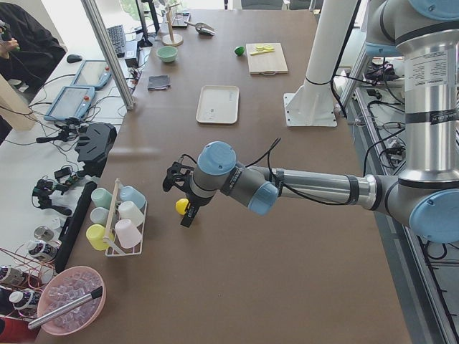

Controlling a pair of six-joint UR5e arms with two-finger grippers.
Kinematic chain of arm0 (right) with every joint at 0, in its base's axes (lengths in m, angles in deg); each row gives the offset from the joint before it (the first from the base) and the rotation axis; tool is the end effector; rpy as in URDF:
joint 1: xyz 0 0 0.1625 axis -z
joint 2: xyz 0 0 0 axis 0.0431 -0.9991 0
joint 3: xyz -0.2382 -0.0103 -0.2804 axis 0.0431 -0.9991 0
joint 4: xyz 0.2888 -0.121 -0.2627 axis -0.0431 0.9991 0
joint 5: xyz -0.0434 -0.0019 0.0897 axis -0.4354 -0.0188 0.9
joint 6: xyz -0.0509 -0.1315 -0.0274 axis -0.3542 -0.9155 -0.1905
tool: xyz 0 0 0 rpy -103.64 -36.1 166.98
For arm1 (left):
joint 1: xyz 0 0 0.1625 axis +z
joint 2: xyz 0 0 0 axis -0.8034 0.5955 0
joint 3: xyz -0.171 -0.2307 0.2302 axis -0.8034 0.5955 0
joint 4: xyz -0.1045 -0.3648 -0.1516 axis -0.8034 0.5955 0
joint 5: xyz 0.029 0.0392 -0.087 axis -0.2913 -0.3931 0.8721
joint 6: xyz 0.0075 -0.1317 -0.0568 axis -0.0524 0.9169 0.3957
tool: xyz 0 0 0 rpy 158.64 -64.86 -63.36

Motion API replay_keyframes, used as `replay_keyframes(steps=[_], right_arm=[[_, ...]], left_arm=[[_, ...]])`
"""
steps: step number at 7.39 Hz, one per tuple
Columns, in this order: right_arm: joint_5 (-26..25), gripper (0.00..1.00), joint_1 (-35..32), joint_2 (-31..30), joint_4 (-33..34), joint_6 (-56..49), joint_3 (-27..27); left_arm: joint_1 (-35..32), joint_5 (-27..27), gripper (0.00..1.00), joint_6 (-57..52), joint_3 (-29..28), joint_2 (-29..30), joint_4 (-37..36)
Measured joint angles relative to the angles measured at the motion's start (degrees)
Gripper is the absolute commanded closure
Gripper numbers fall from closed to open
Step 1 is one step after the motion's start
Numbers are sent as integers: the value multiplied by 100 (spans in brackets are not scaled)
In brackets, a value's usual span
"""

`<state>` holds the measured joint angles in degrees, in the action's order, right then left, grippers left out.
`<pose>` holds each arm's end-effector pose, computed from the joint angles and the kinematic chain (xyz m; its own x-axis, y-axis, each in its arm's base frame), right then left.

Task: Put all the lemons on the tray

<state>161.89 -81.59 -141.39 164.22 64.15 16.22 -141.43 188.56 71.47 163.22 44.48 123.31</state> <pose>-0.0194 -0.4774 0.5381 0.6882 -0.0875 0.7202 0.0582 0.9962 0.0655 -0.0155 -0.4808 0.5316 0.6942 0.2494 -0.6751 0.0848 0.9032 0.4208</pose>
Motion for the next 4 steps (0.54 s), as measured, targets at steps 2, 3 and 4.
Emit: replay_keyframes(steps=[2,3,4], right_arm=[[44,0,255,40,-184,8,4],[55,0,444,49,-492,57,-11],[63,0,656,49,-877,259,-37]], left_arm=[[95,70,2,169,61,112,15],[225,78,2,511,114,144,41],[419,70,2,820,166,170,63]])
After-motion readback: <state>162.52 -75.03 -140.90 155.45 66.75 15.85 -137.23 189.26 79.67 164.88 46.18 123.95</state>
